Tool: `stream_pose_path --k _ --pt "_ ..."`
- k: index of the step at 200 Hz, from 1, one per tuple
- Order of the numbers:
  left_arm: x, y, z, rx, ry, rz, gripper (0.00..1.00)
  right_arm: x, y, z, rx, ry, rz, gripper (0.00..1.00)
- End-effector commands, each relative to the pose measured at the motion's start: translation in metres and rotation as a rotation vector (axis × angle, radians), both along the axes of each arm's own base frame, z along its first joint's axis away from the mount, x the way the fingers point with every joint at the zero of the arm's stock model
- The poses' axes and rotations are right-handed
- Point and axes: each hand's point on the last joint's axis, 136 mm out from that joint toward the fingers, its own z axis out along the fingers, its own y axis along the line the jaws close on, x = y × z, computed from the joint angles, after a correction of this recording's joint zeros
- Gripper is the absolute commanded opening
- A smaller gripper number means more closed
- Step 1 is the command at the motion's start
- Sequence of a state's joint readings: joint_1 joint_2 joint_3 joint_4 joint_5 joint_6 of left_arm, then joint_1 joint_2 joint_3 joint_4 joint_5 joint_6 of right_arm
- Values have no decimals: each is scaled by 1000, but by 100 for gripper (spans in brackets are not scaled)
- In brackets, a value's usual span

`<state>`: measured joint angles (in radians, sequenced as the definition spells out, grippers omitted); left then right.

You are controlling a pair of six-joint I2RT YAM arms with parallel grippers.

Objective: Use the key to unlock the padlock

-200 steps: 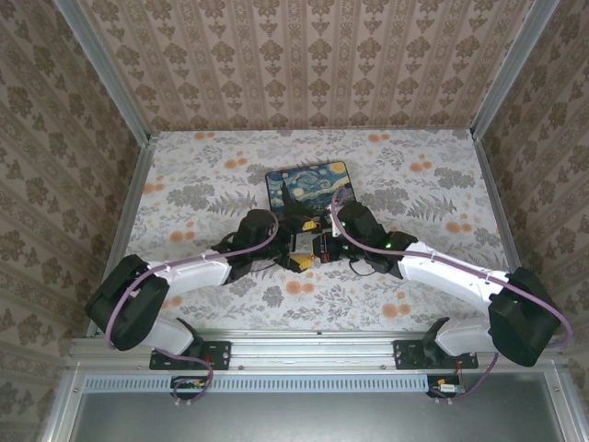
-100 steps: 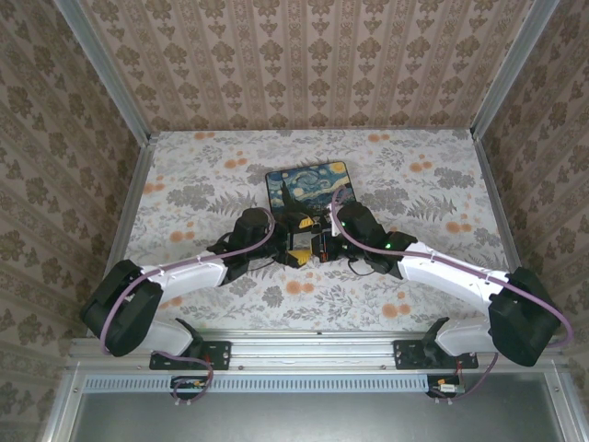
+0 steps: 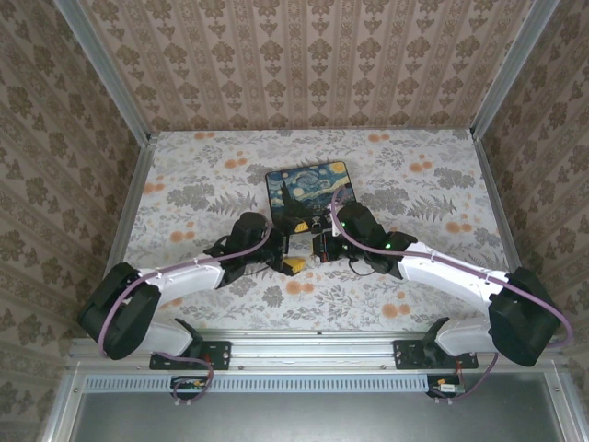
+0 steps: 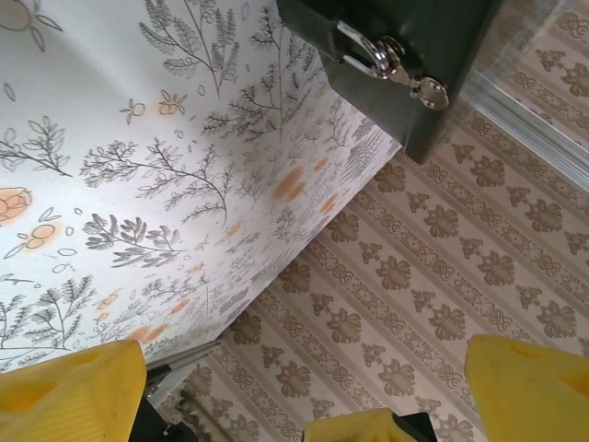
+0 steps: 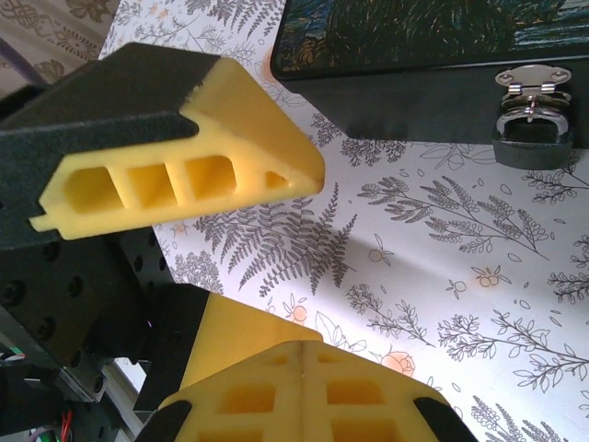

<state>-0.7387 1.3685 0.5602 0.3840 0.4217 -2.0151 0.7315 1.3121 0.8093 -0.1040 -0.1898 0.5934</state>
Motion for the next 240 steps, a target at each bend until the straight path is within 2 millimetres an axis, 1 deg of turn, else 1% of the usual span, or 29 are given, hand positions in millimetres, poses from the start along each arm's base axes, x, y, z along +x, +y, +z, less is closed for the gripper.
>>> stream_pose_path --k 1,17,46,81,103,108,123,166,207,240 --pt "-1 0 4 -4 -19 -15 92 9 7 16 8 -46 5 2" --pt "0 -4 7 -25 -24 -15 92 12 12 20 28 -54 8 3" --pt "2 -4 8 -42 -18 -2 92 16 23 27 73 -62 24 3" --pt "4 -3 10 -61 -24 16 92 13 32 26 83 -51 54 3" --pt "5 0 8 -59 -23 27 90 10 34 24 86 -40 64 3" --pt "5 1 8 -61 -24 30 90 10 34 13 68 -18 66 3" --pt "7 3 8 -63 -28 39 86 6 34 9 65 -6 75 3" --pt "10 5 11 -74 -43 50 77 4 34 5 60 9 81 3" --pt "11 6 12 -80 -48 58 74 6 32 2 48 8 70 3" --pt "12 7 14 -86 -52 63 70 8 31 3 49 -3 58 3"
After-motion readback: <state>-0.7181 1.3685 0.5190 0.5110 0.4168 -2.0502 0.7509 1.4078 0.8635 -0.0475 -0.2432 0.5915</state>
